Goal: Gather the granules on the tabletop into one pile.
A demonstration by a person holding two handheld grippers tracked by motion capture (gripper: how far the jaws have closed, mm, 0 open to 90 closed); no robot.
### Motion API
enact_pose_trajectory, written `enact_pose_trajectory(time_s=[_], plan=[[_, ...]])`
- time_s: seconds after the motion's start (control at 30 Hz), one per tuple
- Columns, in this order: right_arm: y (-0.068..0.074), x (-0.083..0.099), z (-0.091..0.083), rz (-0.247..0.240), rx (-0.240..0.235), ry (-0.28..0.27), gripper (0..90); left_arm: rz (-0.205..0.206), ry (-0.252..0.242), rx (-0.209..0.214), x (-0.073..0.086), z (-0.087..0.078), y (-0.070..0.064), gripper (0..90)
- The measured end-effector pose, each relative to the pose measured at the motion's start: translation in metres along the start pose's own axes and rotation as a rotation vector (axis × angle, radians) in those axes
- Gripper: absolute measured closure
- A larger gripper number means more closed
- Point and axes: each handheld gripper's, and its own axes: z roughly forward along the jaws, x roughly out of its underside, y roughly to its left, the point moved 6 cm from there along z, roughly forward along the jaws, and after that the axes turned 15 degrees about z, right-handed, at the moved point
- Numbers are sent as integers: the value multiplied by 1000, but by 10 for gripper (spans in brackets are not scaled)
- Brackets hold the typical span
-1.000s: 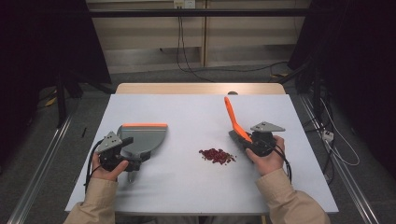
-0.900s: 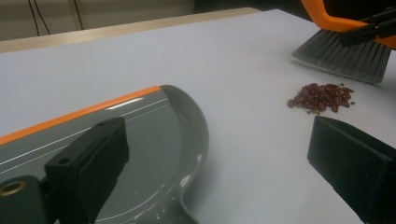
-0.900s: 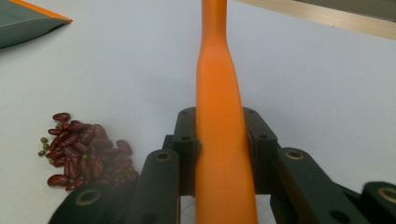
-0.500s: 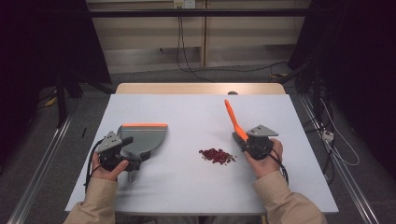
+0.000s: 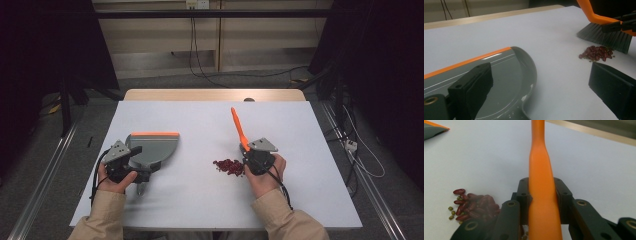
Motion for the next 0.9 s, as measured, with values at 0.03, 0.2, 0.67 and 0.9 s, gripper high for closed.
enact_pose_trajectory(time_s=[0.03, 0.2, 0.67, 0.9], plan=[[4, 1, 1, -6, -1, -1, 711, 1, 0, 1, 0, 0, 0, 52], [17, 0, 6, -10, 21, -18, 711, 0, -2, 2, 0, 0, 0, 52], [25, -1, 9, 38, 25, -35, 710, 2, 0, 6, 0, 0, -1, 52], [32, -2, 10, 50, -12, -30, 711, 5, -2, 6, -1, -1, -1, 52]])
